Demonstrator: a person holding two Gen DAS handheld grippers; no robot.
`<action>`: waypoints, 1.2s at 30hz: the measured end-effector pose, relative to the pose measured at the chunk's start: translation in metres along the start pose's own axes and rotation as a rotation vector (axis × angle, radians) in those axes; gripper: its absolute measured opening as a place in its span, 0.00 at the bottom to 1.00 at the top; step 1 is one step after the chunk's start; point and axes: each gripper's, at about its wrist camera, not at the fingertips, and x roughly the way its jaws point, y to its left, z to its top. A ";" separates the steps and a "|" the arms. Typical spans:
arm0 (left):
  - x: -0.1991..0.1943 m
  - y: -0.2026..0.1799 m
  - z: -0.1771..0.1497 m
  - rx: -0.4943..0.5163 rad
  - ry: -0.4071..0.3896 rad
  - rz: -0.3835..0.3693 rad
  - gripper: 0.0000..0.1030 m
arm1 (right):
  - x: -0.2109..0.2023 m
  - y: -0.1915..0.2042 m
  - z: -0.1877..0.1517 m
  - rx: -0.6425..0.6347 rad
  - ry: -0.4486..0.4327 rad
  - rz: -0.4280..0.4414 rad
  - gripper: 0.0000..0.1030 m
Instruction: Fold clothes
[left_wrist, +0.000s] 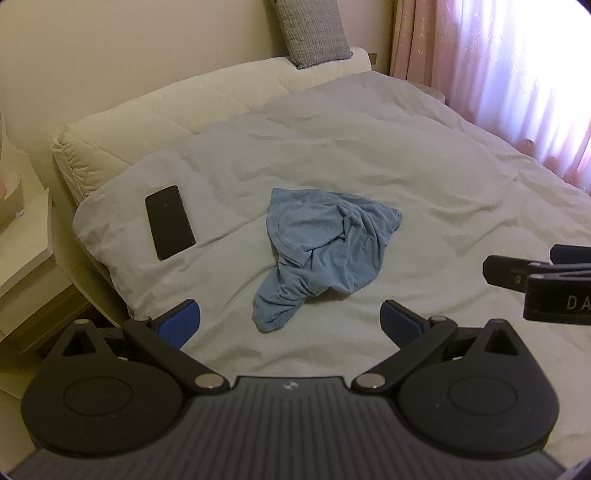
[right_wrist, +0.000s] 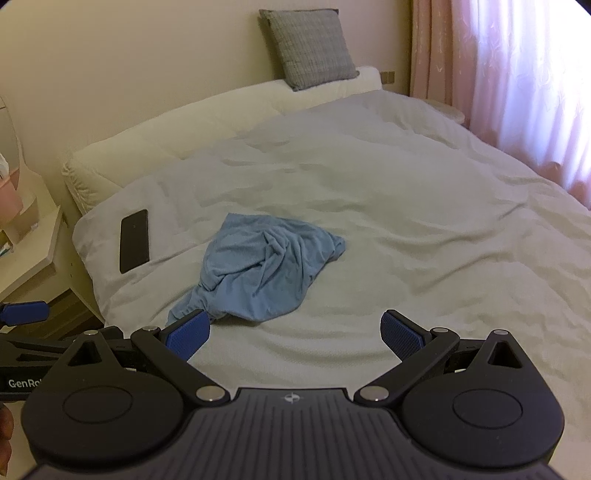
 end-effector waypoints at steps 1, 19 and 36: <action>-0.001 -0.001 0.000 0.008 -0.006 -0.001 1.00 | -0.001 0.000 0.000 0.001 -0.003 0.001 0.98; 0.002 -0.005 -0.036 0.005 0.061 0.010 1.00 | 0.003 -0.011 -0.018 0.016 0.029 0.033 0.98; 0.165 0.039 0.024 0.166 0.076 -0.205 0.90 | 0.103 0.003 0.023 -0.083 0.083 0.078 0.71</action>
